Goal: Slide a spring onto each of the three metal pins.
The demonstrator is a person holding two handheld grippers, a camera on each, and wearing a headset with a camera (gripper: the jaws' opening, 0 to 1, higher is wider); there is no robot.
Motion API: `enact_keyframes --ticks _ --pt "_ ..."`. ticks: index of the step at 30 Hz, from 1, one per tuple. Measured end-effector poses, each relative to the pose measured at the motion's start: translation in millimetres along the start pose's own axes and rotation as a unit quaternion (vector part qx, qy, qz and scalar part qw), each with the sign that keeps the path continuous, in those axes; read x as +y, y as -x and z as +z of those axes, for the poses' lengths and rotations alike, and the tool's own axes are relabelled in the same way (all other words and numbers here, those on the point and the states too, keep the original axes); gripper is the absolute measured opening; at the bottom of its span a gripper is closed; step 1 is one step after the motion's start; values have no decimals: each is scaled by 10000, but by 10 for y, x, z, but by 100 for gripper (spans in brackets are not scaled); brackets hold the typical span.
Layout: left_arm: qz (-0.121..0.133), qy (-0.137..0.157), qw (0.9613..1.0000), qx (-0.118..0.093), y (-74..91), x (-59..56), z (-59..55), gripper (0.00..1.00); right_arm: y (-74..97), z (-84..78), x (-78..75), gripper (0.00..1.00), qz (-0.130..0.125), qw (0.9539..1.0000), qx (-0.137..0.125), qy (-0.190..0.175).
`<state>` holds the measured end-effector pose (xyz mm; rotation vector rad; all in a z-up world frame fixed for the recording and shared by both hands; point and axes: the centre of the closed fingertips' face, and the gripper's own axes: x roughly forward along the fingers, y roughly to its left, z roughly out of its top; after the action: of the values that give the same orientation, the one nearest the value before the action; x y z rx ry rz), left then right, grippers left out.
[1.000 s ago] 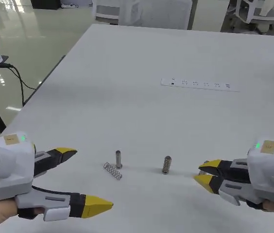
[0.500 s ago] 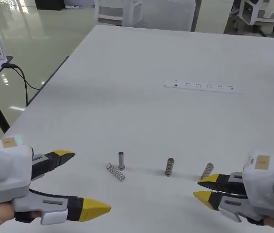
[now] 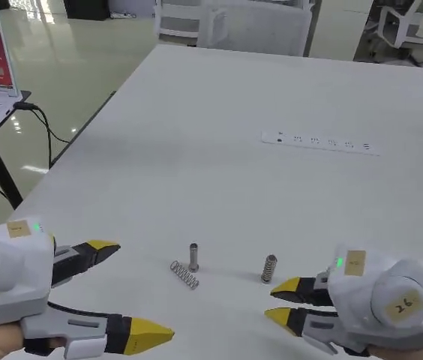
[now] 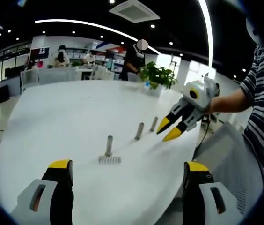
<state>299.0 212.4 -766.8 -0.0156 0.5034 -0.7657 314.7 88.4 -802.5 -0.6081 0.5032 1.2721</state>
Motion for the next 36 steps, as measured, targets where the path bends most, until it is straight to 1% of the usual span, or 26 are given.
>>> enact_keyframes --ticks 3,8,12,16,19,24,25,26,27,28,29,30,31,34,36 --pt "27 9 10000 -31 17 16 9 95 -79 116 0 12 80 9999 -49 111" --pt "56 4 10000 1 30 27 -8 95 -200 250 -17 12 146 9996 -78 246" --pt "53 23 10000 -43 42 26 14 95 -321 400 15 12 246 9989 -176 347" --pt "50 -1 10000 -41 52 28 17 95 -482 507 16 12 294 9990 -249 209" --pt "64 0 10000 -53 74 36 17 95 -596 542 15 12 296 9992 -256 106" --pt "81 42 10000 -39 121 32 -13 94 -765 523 -39 13 196 9991 -211 -324" --pt "92 52 9999 -32 131 31 -28 95 -805 505 -74 13 120 9982 -208 -553" --pt "98 56 9999 -18 137 30 -40 95 -832 499 -89 13 105 9971 -233 -720" --pt "104 63 9999 -5 145 30 -58 95 -870 475 -111 12 103 9938 -240 -1080" --pt "109 75 9999 0 149 30 -67 94 -893 460 -125 12 107 9909 -248 -1321" --pt "114 97 9999 4 154 31 -80 94 -921 437 -150 12 103 9851 -271 -1696" --pt "113 104 9999 8 158 30 -87 94 -939 424 -171 12 90 9811 -291 -1911" --pt "118 103 9999 20 162 32 -95 95 -955 396 -210 12 21 9778 -294 -2073" --pt "134 124 9998 22 174 44 -103 94 -992 371 -227 11 31 9768 -284 -2123" --pt "151 139 9998 16 180 56 -105 94 -1025 356 -215 11 32 9772 -246 -2107"
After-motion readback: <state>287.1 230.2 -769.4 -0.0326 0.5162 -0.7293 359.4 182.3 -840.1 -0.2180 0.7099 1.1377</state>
